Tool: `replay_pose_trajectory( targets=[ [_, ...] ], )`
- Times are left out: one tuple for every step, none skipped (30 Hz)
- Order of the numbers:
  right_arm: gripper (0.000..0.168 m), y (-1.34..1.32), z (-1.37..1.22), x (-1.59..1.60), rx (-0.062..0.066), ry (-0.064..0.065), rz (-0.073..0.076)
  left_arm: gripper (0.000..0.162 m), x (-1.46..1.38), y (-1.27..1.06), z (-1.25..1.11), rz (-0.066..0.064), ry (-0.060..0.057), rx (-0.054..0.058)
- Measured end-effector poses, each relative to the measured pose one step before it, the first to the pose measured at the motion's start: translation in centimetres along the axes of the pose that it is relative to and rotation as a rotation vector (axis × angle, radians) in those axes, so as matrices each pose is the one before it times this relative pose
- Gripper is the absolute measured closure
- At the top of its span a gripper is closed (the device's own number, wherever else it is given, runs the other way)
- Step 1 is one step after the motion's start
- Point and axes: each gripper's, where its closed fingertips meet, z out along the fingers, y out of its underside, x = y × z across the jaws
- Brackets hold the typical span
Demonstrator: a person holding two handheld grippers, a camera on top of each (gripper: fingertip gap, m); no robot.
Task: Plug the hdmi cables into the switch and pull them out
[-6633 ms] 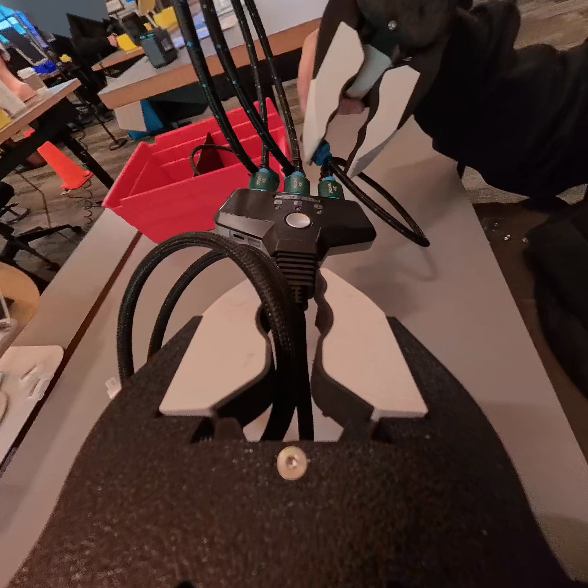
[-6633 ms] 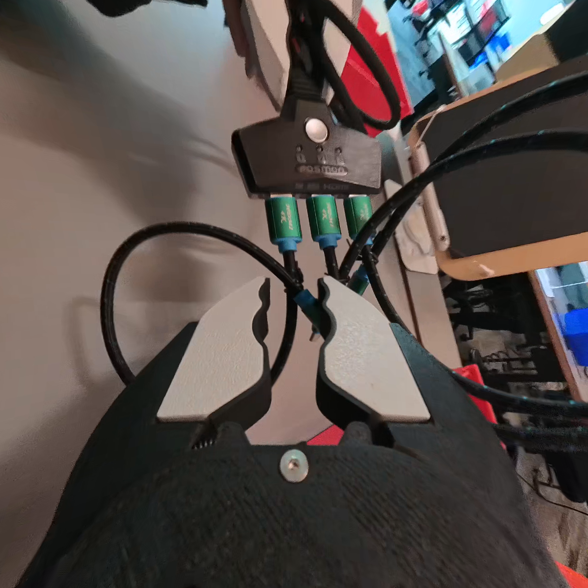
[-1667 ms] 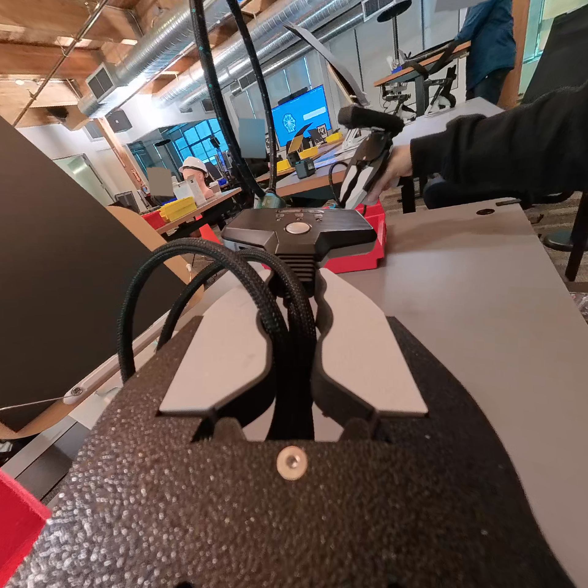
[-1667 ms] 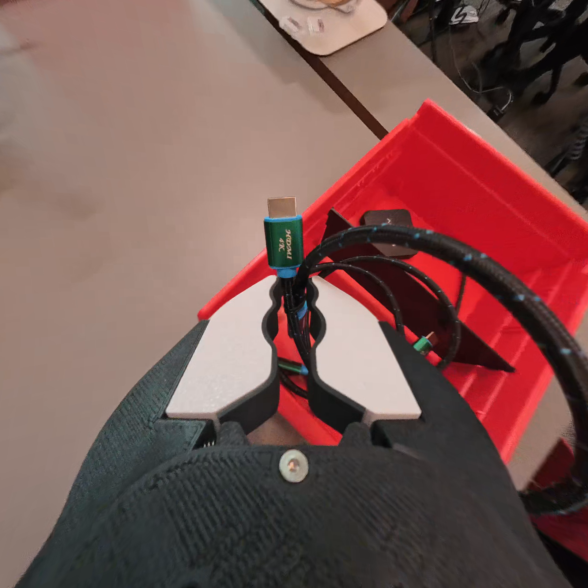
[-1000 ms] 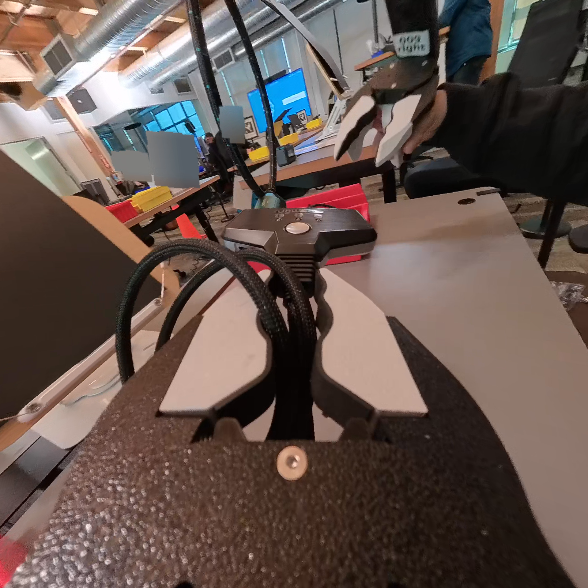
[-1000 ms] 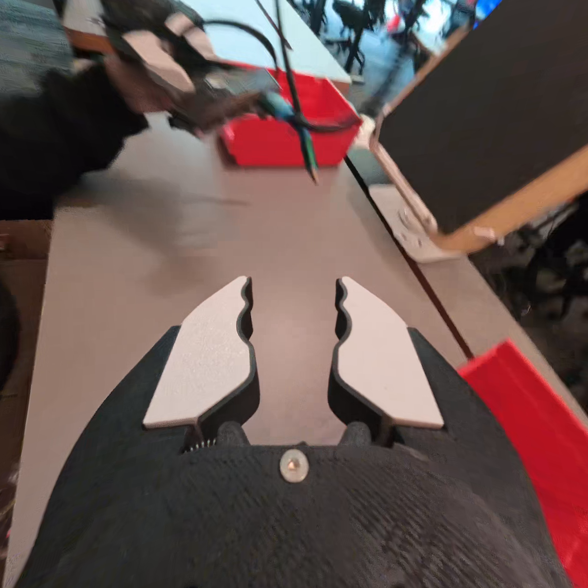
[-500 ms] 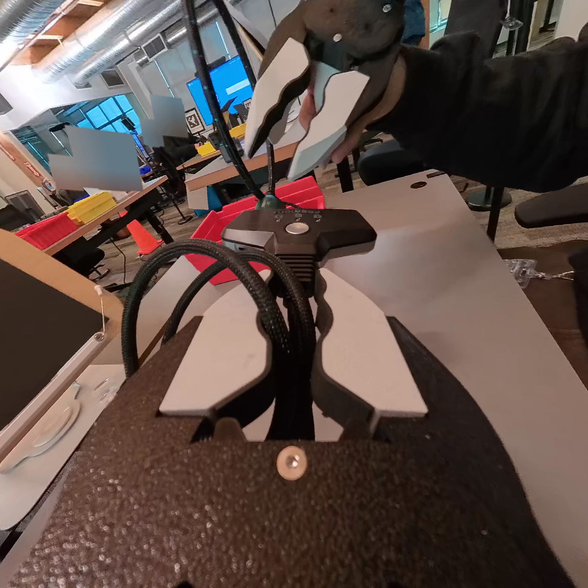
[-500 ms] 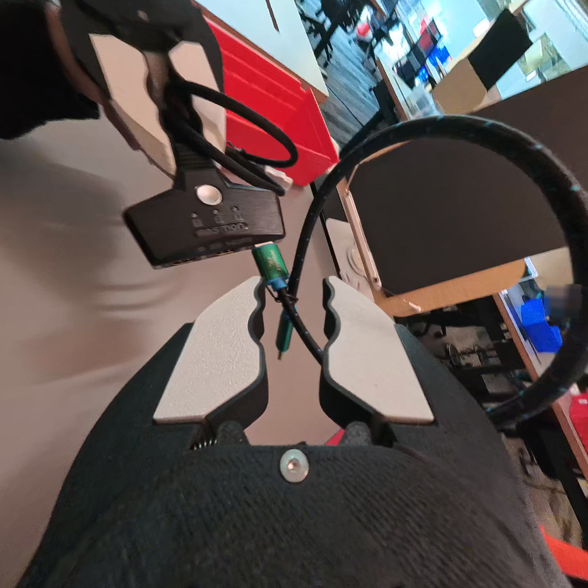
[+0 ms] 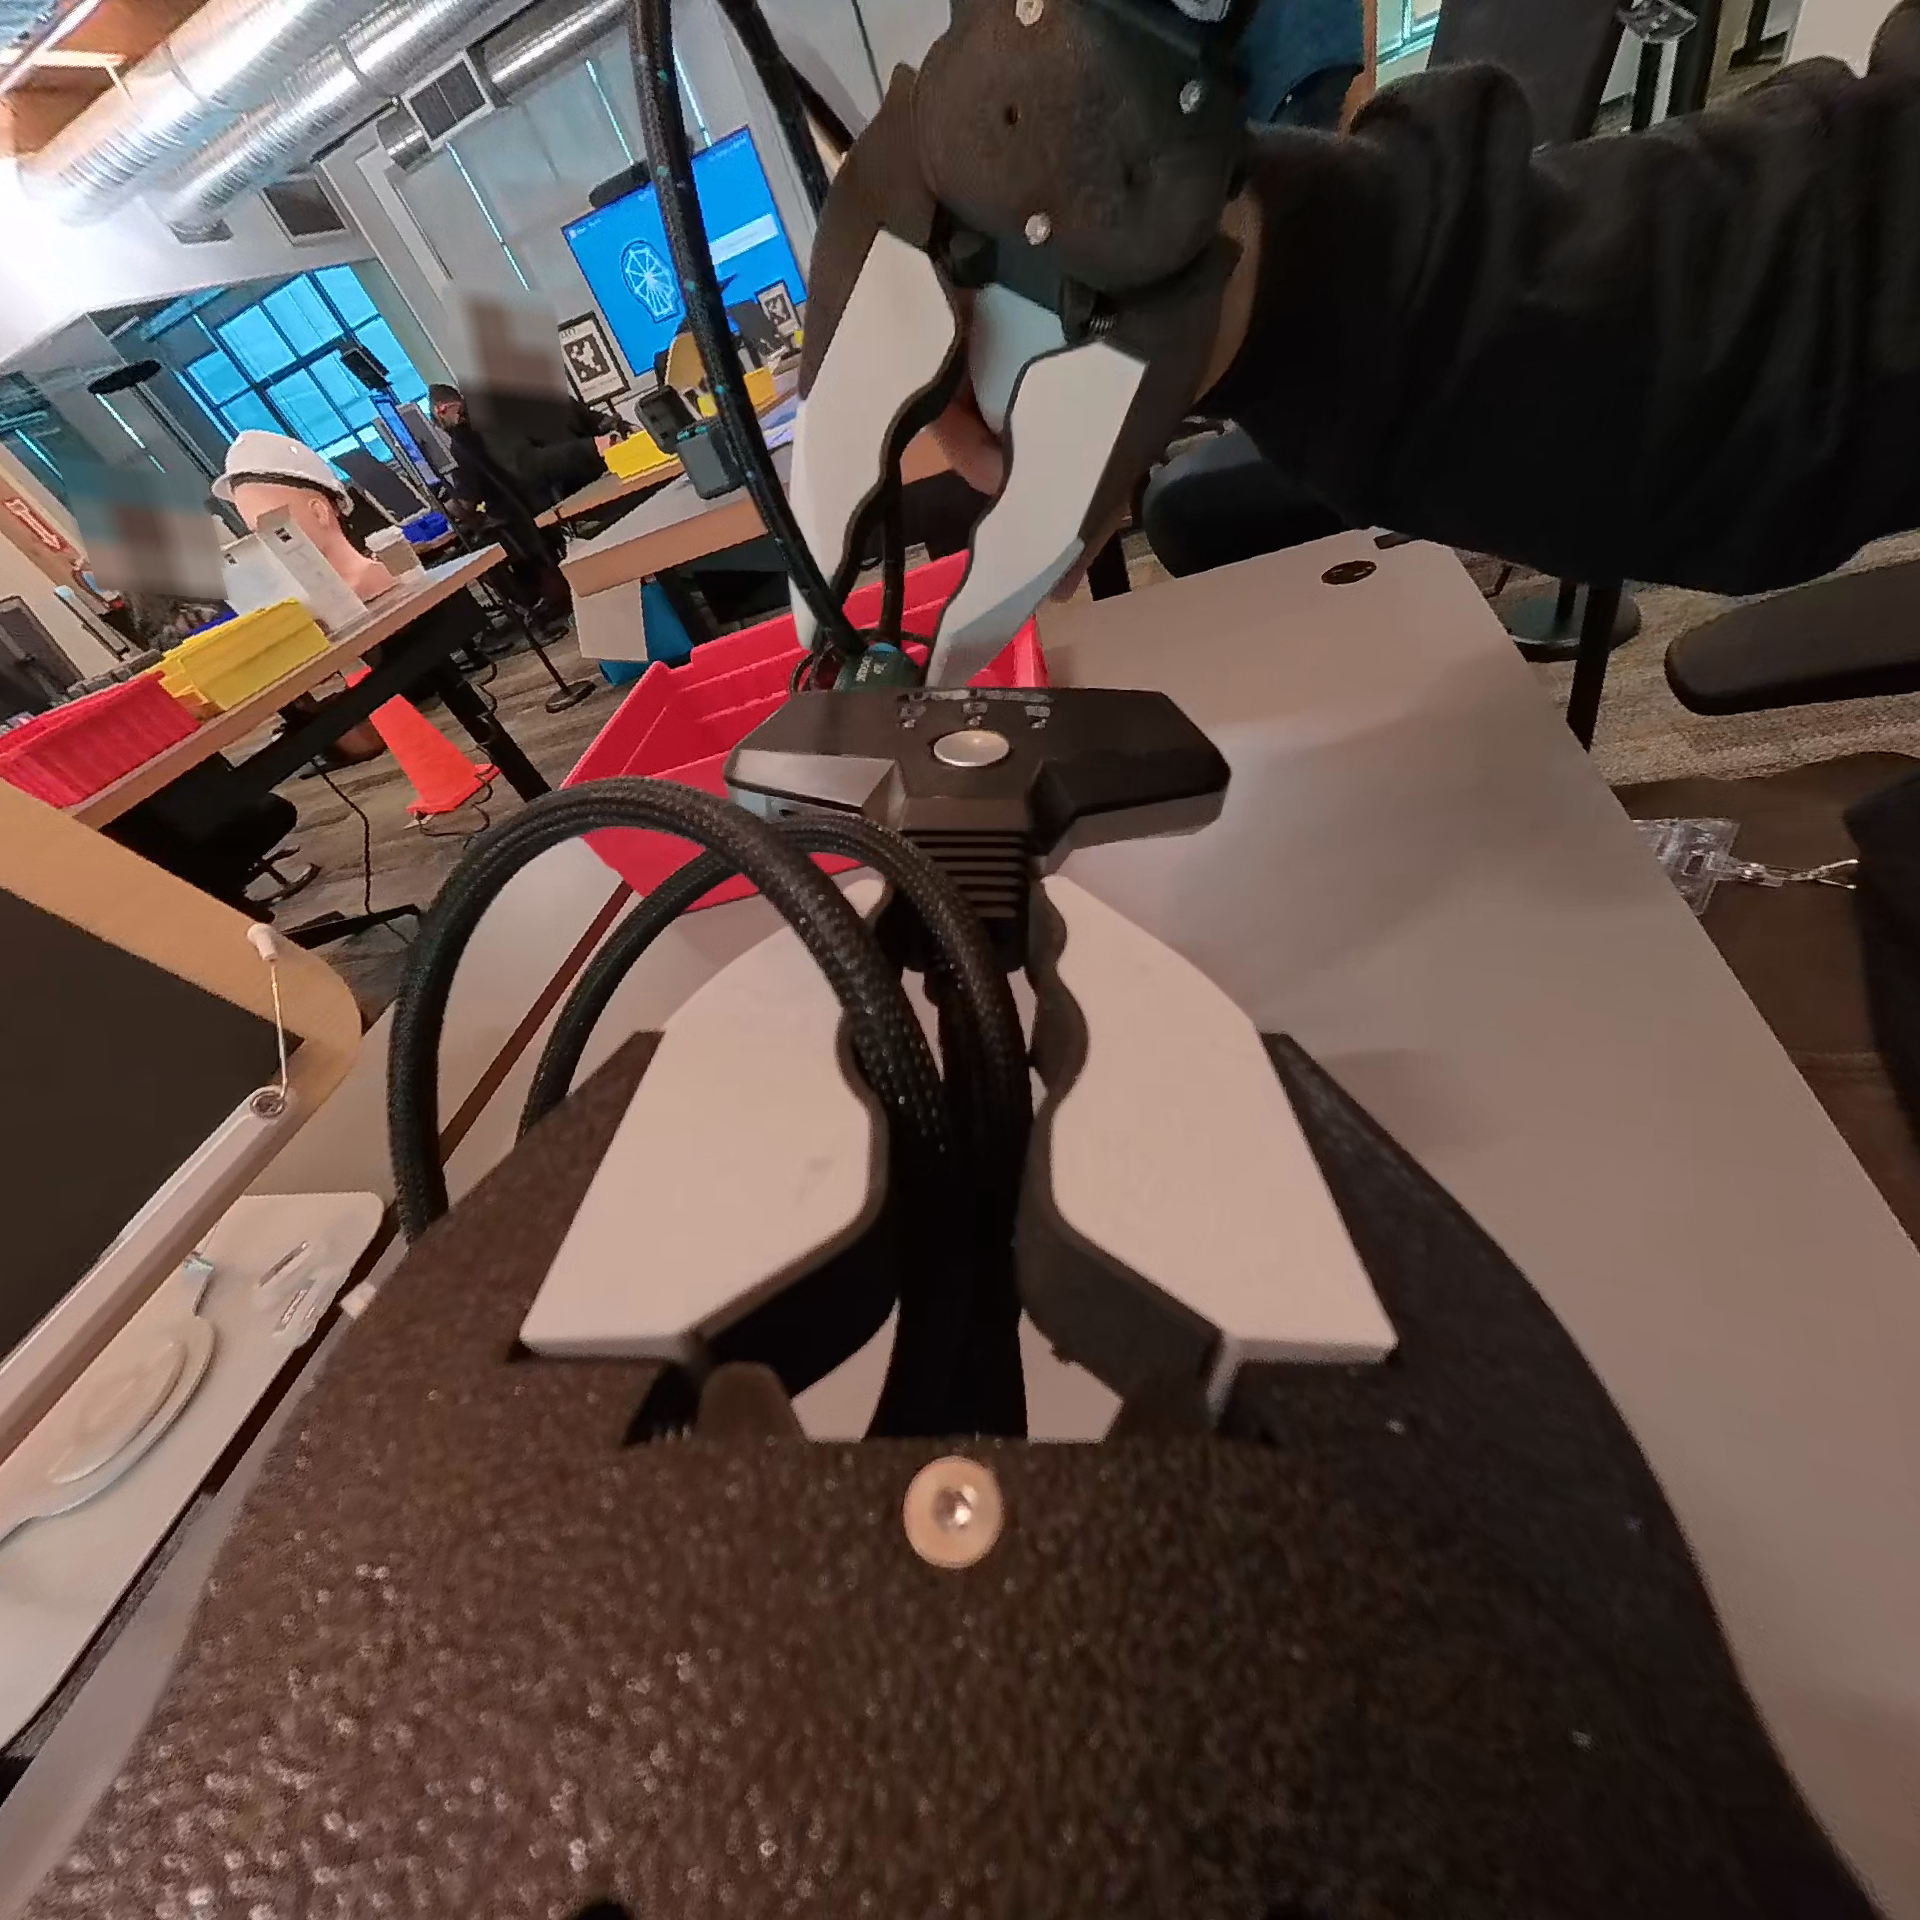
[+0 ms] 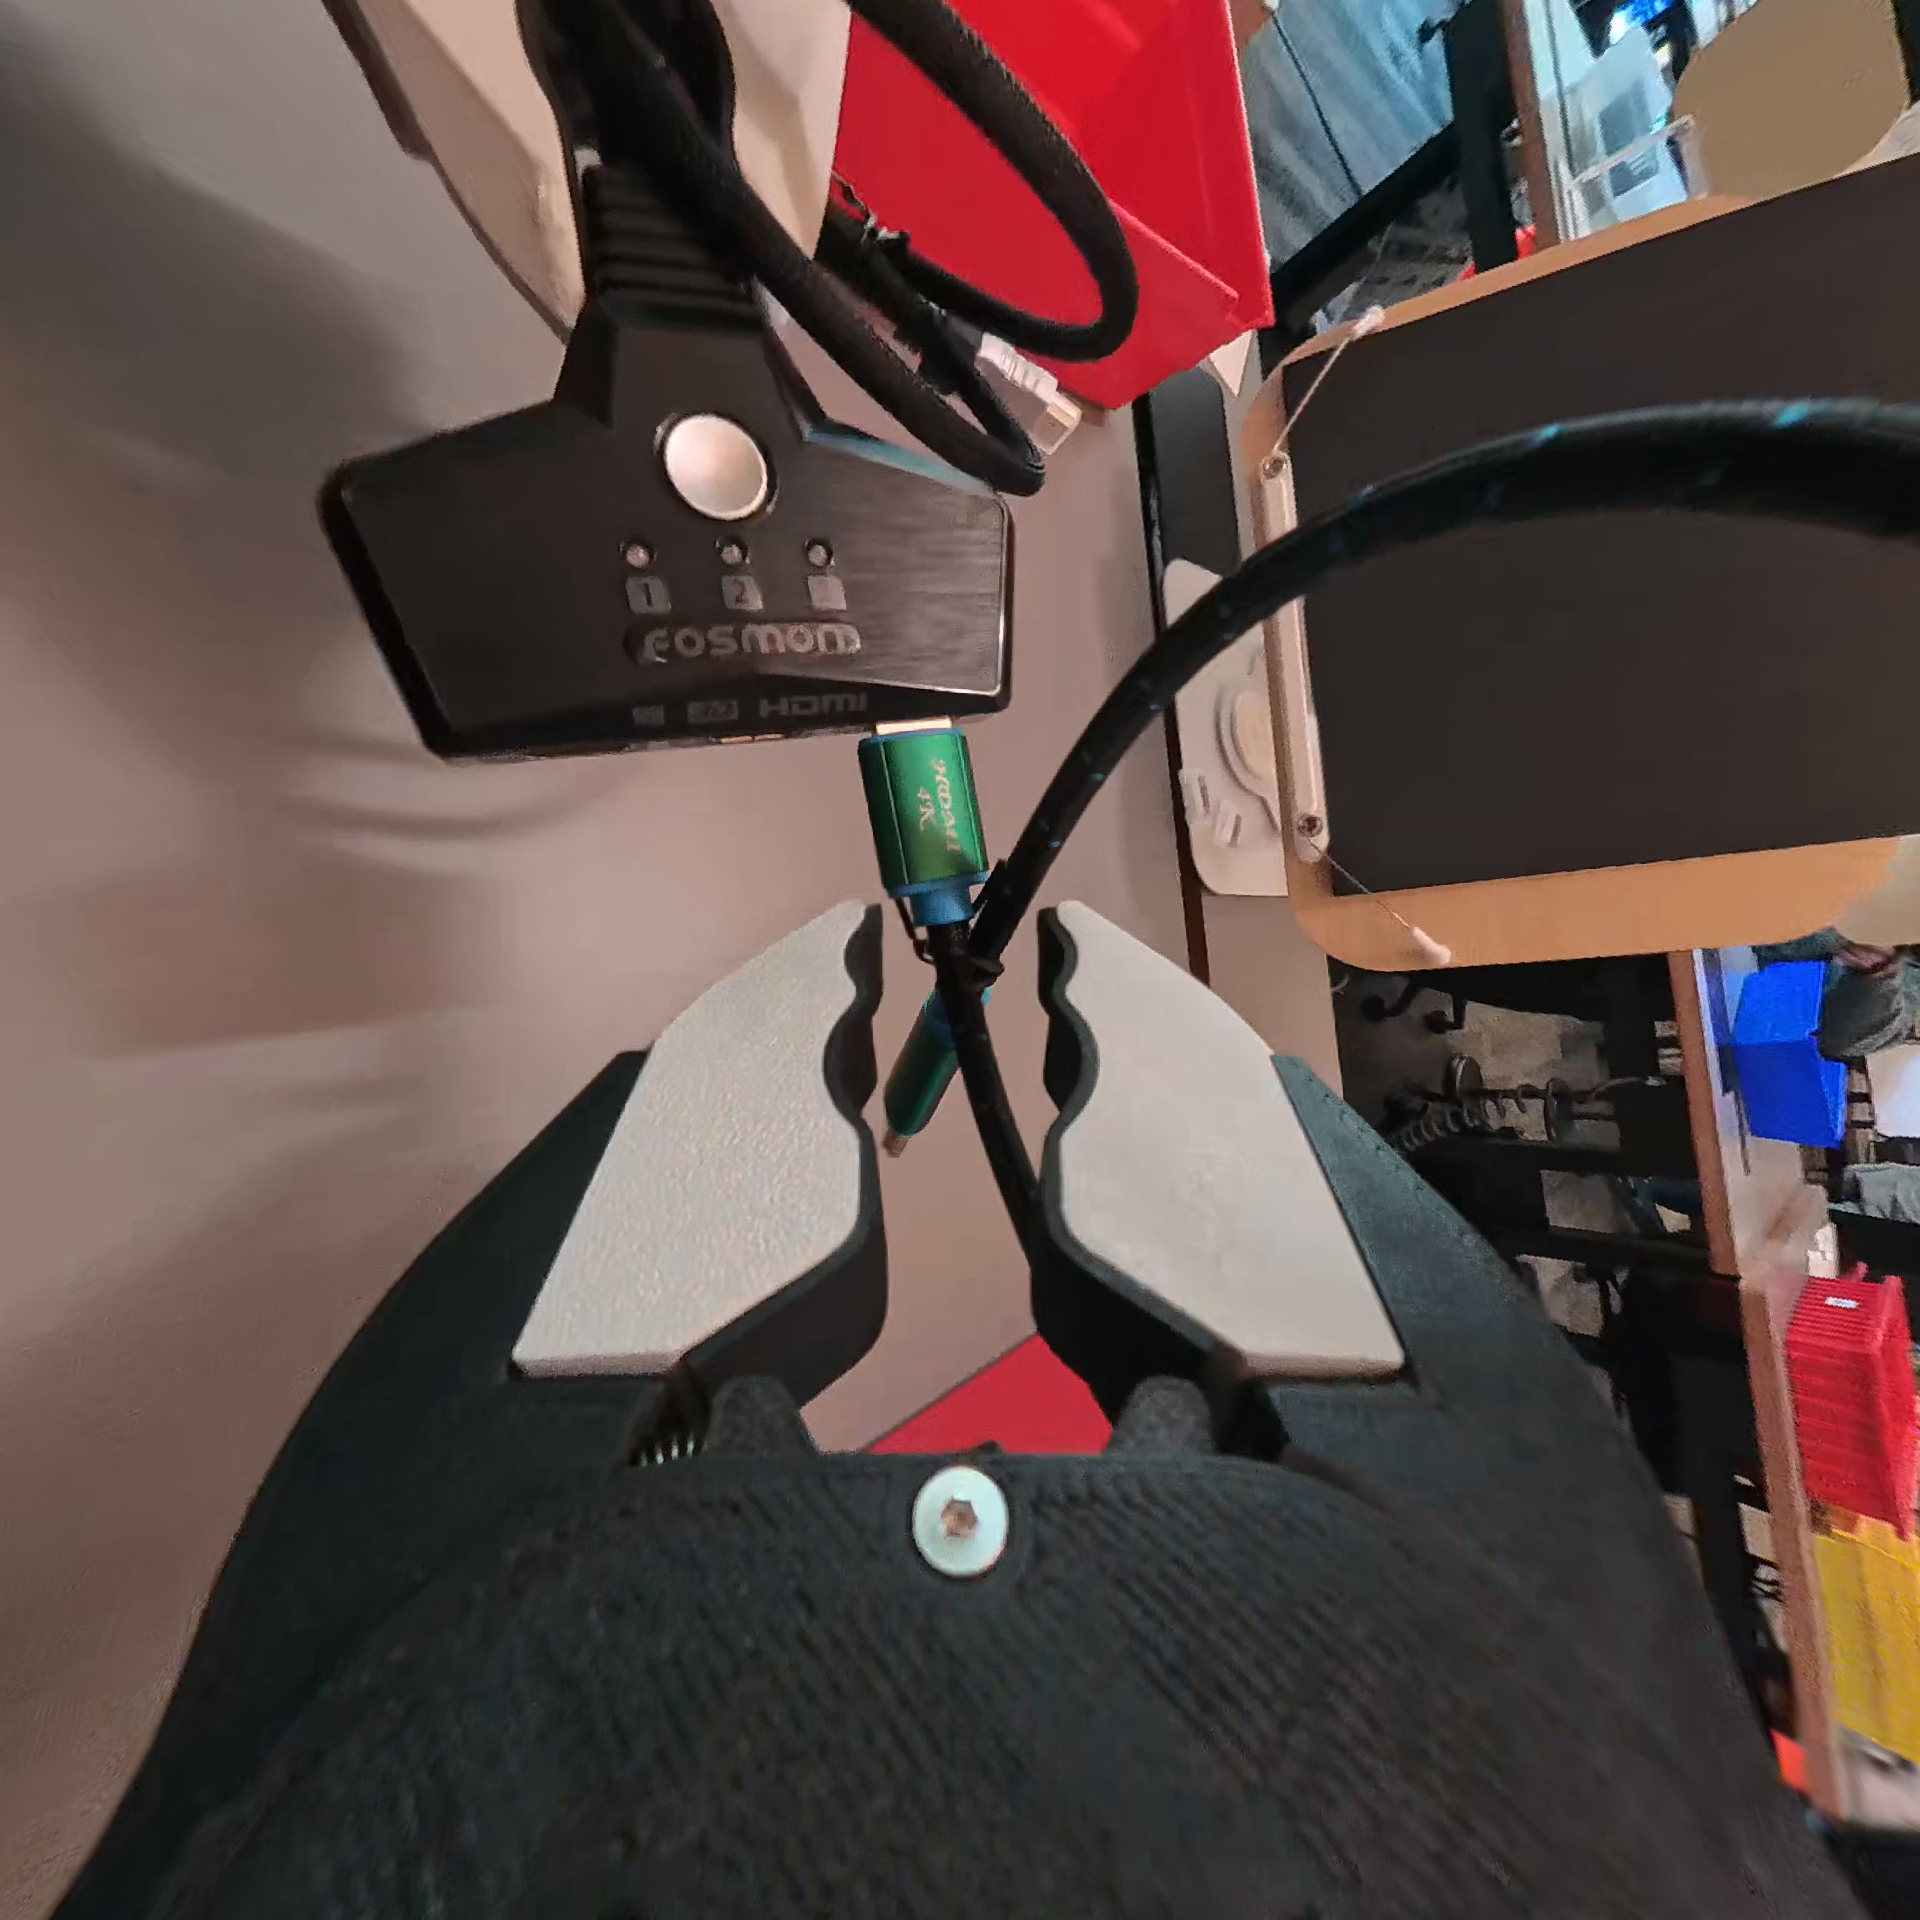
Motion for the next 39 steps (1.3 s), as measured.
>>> replay_pose_trajectory(
  targets=[
    [0.141, 0.166, 0.167, 0.037, -0.008, 0.0048, -0.0086, 0.14, 0.081, -0.15, 0.049, -0.0001, 0.0049, 0.0106],
    [0.144, 0.14, 0.154, -0.072, -0.0038, -0.0054, -0.0035, 0.14, 0.088, -0.199, 0.029, -0.0021, 0.0054, 0.0117],
    [0.148, 0.05, 0.048, 0.025, 0.0004, -0.0023, 0.0022, 0.14, 0.026, 0.022, 0.056, 0.0003, 0.0015, -0.0037],
    [0.149, 0.037, -0.04, -0.01, -0.0035, -0.0033, -0.001, 0.14, -0.006, 0.116, 0.056, 0.0037, -0.0013, -0.007],
    [0.149, 0.045, -0.061, -0.101, -0.0073, -0.0016, -0.0089, 0.14, 0.042, 0.087, 0.045, 0.0011, 0.0025, -0.003],
    [0.15, -0.036, -0.055, 0.029, -0.004, 0.0106, -0.013, 0.14, -0.004, 0.064, 0.003, -0.0006, 0.0005, -0.0023],
    [0.15, -0.089, -0.047, 0.095, 0.0026, 0.0173, -0.0175, 0.14, -0.034, 0.019, -0.019, -0.002, -0.0004, -0.0001],
    [0.149, -0.134, -0.011, 0.121, 0.009, 0.023, -0.0171, 0.14, -0.043, -0.008, -0.044, -0.003, -0.0006, 0.002],
    [0.148, -0.058, 0.035, 0.01, 0.006, 0.0145, -0.0067, 0.14, -0.001, -0.029, -0.051, -0.0009, 0.0008, 0.0027],
    [0.143, 0.126, 0.086, -0.302, -0.0095, -0.0185, 0.0126, 0.14, 0.028, 0.014, -0.028, 0.0004, 0.0024, -0.0017],
    [0.143, 0.081, 0.057, -0.221, -0.0066, -0.0218, 0.0209, 0.14, 0.028, 0.09, 0.024, 0.0023, 0.0017, -0.0077],
    [0.148, 0.006, -0.032, 0.044, 0.0058, -0.0032, 0.0085, 0.14, 0.09, 0.044, 0.031, 0.0029, 0.0041, -0.0031],
    [0.149, 0.039, -0.065, -0.119, 0.0083, -0.0124, -0.0087, 0.14, 0.077, -0.037, 0.054, 0.0007, 0.0045, 0.0008],
    [0.149, 0.021, -0.08, 0.026, 0.0042, -0.0032, -0.0093, 0.14, 0.032, -0.042, 0.07, -0.0003, 0.0007, 0.0001],
    [0.149, 0.038, -0.047, 0.058, -0.004, 0.0003, -0.0048, 0.14, -0.012, -0.042, 0.063, -0.0002, -0.0013, 0.0007],
    [0.149, 0.067, 0.021, 0.018, -0.0095, -0.004, 0.0026, 0.14, -0.011, 0.01, 0.047, -0.0007, -0.0011, -0.0014],
    [0.149, 0.026, 0.057, 0.039, -0.0066, 0.0001, 0.0045, 0.14, -0.041, 0.02, 0.001, -0.0015, -0.0017, -0.0008],
    [0.15, 0.004, 0.077, -0.033, -0.0036, -0.0011, 0.0011, 0.14, -0.035, 0.045, -0.04, -0.0027, 0.0006, -0.0005],
    [0.15, -0.012, 0.069, -0.056, -0.0028, -0.0009, 0.0024, 0.14, -0.016, 0.071, -0.054, -0.0022, 0.0015, -0.002],
    [0.15, -0.011, 0.041, -0.112, -0.0014, -0.0037, -0.0022, 0.14, -0.005, 0.046, -0.06, -0.0013, 0.0018, -0.0011],
    [0.15, -0.027, 0.02, -0.059, 0.0022, -0.0019, -0.0032, 0.14, -0.005, 0.019, -0.071, -0.0015, 0.0008, -0.0007],
    [0.15, -0.039, 0.001, 0.013, 0.0063, 0.0018, -0.0046, 0.14, -0.047, 0.008, -0.046, -0.0017, -0.0016, 0.0002],
    [0.151, 0.029, 0.019, -0.059, 0.0028, -0.0071, -0.0024, 0.14, -0.016, -0.008, -0.025, -0.0042, 0.0006, 0.0008],
    [0.151, 0.088, 0.035, -0.049, -0.0015, -0.0112, 0.0063, 0.14, -0.073, 0.07, 0.01, -0.0044, -0.0018, -0.003],
    [0.151, 0.097, 0.021, -0.002, -0.0033, -0.0066, 0.0024, 0.139, -0.109, 0.077, 0.019, -0.0057, -0.0047, -0.0017],
    [0.151, 0.137, 0.033, -0.11, -0.0065, -0.0179, 0.0113, 0.139, -0.073, 0.108, 0.013, -0.0081, 0.0001, -0.0031],
    [0.151, -0.01, 0.003, 0.016, 0.0042, -0.0125, 0.0229, 0.139, -0.131, 0.074, -0.029, -0.0085, -0.0025, 0.0001],
    [0.151, -0.055, -0.018, -0.036, 0.0093, -0.0118, 0.0169, 0.139, -0.14, -0.102, -0.145, -0.0107, -0.0027, 0.0118],
    [0.151, -0.093, -0.041, -0.251, 0.0111, -0.0314, 0.0188, 0.139, 0.056, 0.007, -0.146, -0.0109, 0.0092, 0.002],
    [0.151, -0.084, -0.037, -0.226, 0.0105, -0.022, -0.002, 0.139, 0.152, 0.056, -0.103, -0.0028, 0.0087, -0.0056],
    [0.151, 0.101, -0.004, -0.218, -0.0061, -0.0157, -0.0118, 0.139, 0.123, 0.019, -0.021, 0.011, 0.0004, -0.0086],
    [0.151, 0.124, -0.067, -0.038, -0.0086, -0.0074, -0.0073, 0.139, 0.074, -0.007, 0.062, 0.0117, -0.0022, -0.0103],
    [0.151, 0.11, -0.178, -0.074, -0.0044, -0.0157, -0.0058, 0.139, 0.098, -0.124, 0.089, 0.0021, 0.0023, -0.0021],
    [0.152, -0.012, -0.266, 0.188, 0.0032, 0.0003, -0.0033, 0.139, -0.017, -0.219, 0.1, 0.0014, -0.0036, 0.0089],
    [0.152, 0.042, -0.3, 0.112, -0.0038, -0.0043, -0.0083, 0.139, 0.047, -0.191, 0.131, -0.0009, 0.0013, 0.0109],
    [0.152, 0.057, -0.275, 0.089, -0.0081, -0.0034, -0.0066, 0.14, 0.016, -0.156, 0.127, -0.004, 0.0025, 0.0115],
    [0.152, 0.029, -0.239, 0.123, -0.0057, 0.0036, -0.0082, 0.14, -0.017, -0.124, 0.076, -0.0049, 0.0003, 0.0108],
    [0.153, 0.06, -0.159, 0.011, -0.0054, -0.0057, -0.0012, 0.14, 0.058, -0.008, 0.08, -0.0051, 0.0055, 0.0009],
    [0.153, 0.099, -0.083, 0.009, -0.0043, -0.0027, 0.0, 0.14, 0.025, -0.018, 0.096, -0.0029, 0.0014, -0.002]
  ],
)
